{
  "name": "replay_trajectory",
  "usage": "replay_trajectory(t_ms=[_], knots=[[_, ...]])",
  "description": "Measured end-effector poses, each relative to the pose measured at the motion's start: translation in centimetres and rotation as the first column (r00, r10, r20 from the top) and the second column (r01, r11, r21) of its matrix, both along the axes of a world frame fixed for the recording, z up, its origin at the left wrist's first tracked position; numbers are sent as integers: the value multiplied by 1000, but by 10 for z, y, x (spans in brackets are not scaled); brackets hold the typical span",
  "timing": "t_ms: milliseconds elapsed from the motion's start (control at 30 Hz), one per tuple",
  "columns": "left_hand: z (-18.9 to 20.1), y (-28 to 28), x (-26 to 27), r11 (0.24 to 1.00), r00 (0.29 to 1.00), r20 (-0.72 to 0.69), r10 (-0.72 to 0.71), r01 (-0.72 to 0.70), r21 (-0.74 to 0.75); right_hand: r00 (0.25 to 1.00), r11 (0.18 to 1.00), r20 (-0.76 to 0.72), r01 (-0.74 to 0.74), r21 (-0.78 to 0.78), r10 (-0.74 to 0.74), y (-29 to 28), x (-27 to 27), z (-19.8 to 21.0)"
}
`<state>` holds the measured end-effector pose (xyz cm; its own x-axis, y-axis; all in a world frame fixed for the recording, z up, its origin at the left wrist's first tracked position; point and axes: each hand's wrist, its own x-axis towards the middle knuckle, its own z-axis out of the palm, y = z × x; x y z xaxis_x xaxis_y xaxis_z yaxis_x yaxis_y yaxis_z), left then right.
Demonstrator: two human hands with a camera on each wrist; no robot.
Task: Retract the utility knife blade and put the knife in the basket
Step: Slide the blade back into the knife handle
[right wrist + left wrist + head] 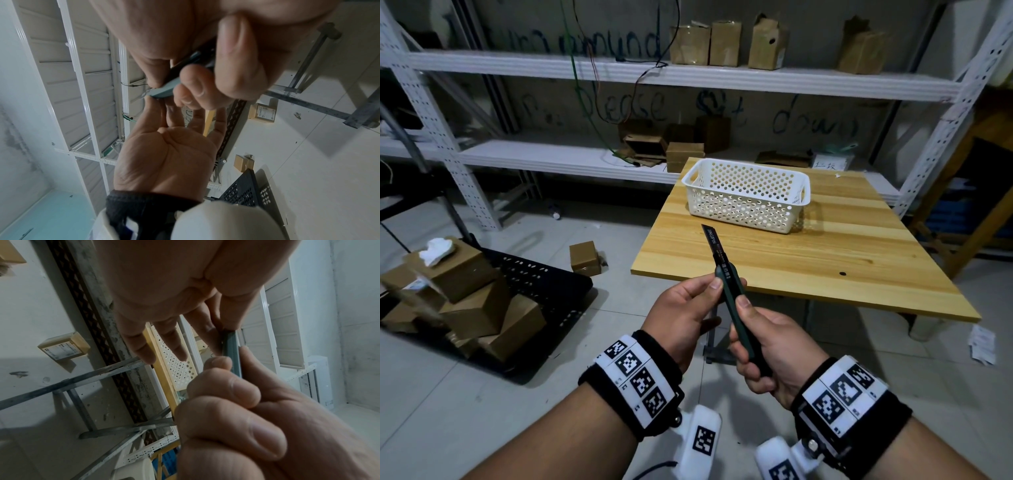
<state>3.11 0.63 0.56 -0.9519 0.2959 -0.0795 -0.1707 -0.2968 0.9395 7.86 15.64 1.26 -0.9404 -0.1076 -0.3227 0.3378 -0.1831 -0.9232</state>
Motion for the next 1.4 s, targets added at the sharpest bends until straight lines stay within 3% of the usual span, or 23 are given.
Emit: replay_trajectory(t_ms=[1400], knots=[[-6,-1,-4,1000,1000,6,7,-7,23,1000,998,-5,-13,-58,13,0,-1,-2]])
